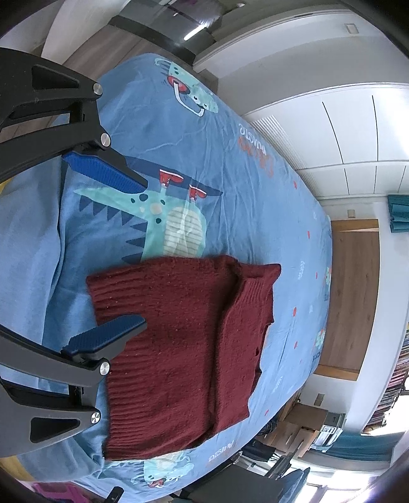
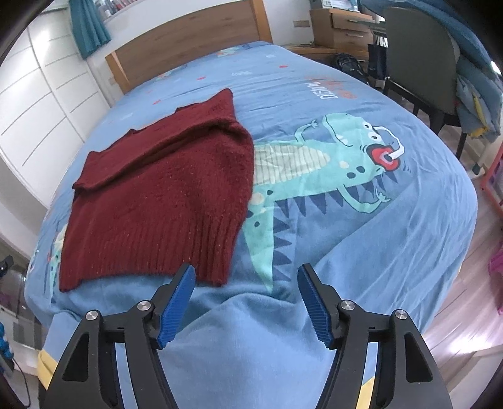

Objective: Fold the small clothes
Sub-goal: 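Move both grippers to the ribbed hem of the red sweater, then close both grippers on the sweater hem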

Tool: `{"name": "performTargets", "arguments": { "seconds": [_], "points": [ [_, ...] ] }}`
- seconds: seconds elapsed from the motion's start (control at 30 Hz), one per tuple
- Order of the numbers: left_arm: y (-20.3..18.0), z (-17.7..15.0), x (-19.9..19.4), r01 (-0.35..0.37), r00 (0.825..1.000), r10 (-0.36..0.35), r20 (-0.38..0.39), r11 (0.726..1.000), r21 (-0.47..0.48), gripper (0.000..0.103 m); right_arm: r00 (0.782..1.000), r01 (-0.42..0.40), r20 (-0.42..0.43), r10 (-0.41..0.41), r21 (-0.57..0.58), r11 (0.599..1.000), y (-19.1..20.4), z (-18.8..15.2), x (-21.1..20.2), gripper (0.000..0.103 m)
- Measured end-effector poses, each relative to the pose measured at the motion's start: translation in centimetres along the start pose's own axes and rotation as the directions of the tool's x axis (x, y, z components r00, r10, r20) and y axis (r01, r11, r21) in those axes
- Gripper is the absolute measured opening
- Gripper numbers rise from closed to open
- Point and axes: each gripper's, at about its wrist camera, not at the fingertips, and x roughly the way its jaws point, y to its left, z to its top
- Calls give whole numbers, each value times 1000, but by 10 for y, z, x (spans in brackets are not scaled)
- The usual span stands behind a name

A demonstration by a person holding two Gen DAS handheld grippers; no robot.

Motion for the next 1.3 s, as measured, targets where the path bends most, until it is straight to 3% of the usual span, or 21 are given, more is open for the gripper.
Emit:
{"name": "performTargets", "arguments": {
  "seconds": [0.27,0.63,0.93,1.17,1.3],
  "points": [
    [4,-1,15,-5,999,4,-32,1000,-16,76,999,-7,-36,7,-18,1000,8,10,16,73],
    [25,-15,69,30,981,-53,-188,992,-122,75,994,-21,-111,21,1,1000,2,16,58,75],
    [30,-8,124,119,946,-174,-273,971,-208,75,981,-79,-179,79,5,997,4,29,99,75],
    [40,-10,156,204,902,-298,-313,932,-298,74,946,-177,-265,188,66,982,-4,36,127,76],
    [40,-10,159,251,887,-346,-307,918,-308,74,935,-207,-278,220,78,975,-8,41,136,76]
  ]
}}
